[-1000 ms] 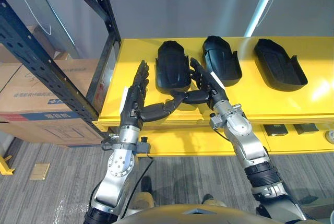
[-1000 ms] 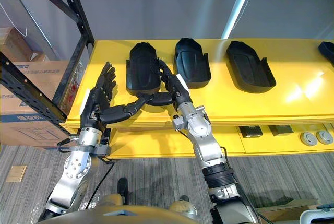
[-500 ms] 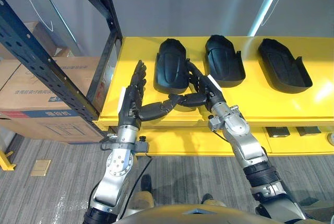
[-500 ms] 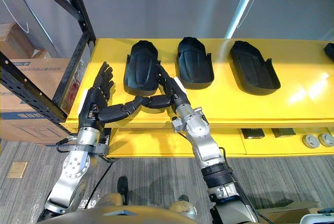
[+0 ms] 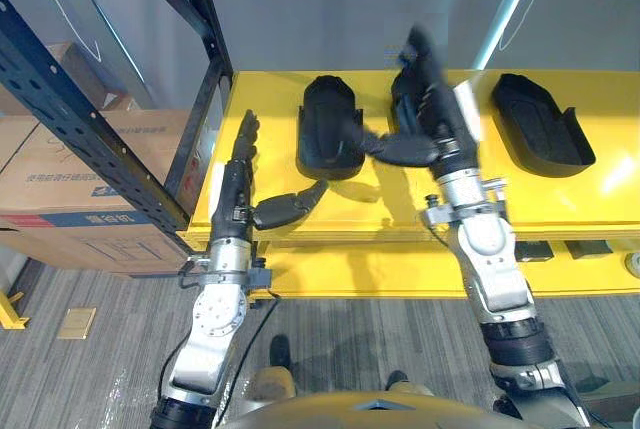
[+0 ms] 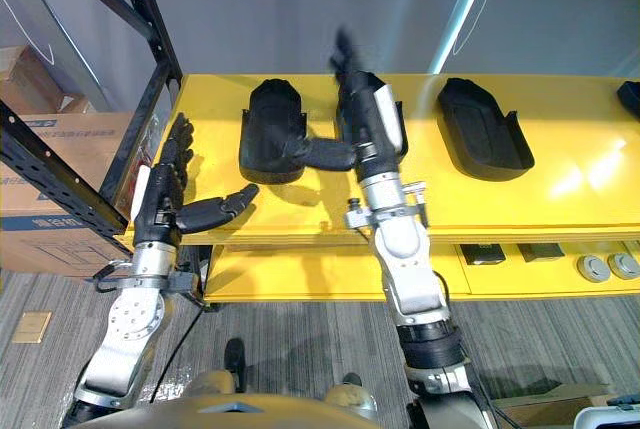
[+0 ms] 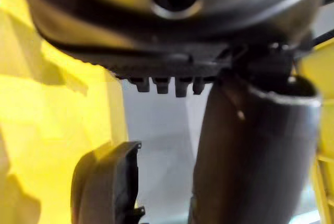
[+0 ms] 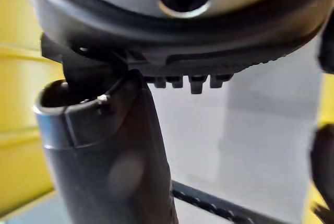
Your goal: Walk over and take three plastic housings, then place them on the shelf
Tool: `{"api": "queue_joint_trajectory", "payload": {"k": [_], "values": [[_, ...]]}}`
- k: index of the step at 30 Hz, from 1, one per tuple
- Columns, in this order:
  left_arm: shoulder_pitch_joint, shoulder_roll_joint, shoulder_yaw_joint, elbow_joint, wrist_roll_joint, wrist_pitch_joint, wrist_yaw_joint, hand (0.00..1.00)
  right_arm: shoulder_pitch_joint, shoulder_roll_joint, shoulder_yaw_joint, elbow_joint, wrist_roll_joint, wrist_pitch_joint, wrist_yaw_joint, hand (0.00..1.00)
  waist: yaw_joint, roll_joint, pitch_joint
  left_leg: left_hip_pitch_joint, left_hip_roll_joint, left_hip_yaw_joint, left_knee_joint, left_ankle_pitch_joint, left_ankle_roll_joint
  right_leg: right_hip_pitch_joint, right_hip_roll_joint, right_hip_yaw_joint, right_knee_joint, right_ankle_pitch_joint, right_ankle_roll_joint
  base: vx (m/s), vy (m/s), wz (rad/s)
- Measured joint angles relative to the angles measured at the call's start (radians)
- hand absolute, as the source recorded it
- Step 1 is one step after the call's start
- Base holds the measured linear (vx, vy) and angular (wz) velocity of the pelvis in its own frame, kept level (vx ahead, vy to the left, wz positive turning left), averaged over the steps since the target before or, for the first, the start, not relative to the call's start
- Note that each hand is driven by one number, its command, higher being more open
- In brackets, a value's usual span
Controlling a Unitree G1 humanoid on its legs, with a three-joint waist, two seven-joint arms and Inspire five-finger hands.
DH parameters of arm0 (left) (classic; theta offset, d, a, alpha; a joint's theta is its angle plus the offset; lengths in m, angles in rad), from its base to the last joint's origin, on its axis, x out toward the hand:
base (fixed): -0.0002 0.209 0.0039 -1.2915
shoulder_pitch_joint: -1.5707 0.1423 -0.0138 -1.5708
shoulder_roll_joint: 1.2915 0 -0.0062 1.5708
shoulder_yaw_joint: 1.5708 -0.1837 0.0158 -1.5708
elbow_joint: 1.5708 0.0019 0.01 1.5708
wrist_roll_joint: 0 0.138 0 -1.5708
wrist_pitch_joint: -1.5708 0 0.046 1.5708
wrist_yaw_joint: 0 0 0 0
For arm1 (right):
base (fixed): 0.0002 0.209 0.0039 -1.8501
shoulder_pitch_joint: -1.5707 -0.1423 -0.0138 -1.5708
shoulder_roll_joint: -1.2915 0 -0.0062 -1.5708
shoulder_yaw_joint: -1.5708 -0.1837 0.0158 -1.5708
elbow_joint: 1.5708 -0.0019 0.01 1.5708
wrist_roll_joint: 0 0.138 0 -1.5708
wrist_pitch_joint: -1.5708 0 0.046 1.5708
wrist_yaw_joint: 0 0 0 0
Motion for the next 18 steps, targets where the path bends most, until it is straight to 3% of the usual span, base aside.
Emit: {"api": "queue_joint_trajectory", "payload": {"k": [6,18], "values": [[0.053,0.025,0.047,-0.001,0.007,0.013,-0.01,1.0,0.125,-0.004,-0.09,-0.082,0.0,-0.132,-0.073,1.0,-0.013,0.0,0.0,0.011,0.0,0.024,0.0,-0.015,0.006,0.0,-0.002,0.022,-0.007,-0.006,0.0,-0.01,-0.01,-0.12],[0.035,0.04,0.05,0.071,0.0,0.049,-0.038,1.0,0.298,0.003,-0.144,-0.082,0.004,-0.12,-0.096,1.0,-0.043,0.001,0.0,0.007,0.002,0.067,0.0,-0.021,0.003,-0.034,-0.002,0.068,-0.011,0.003,0.004,0.02,-0.012,-0.1]]}}
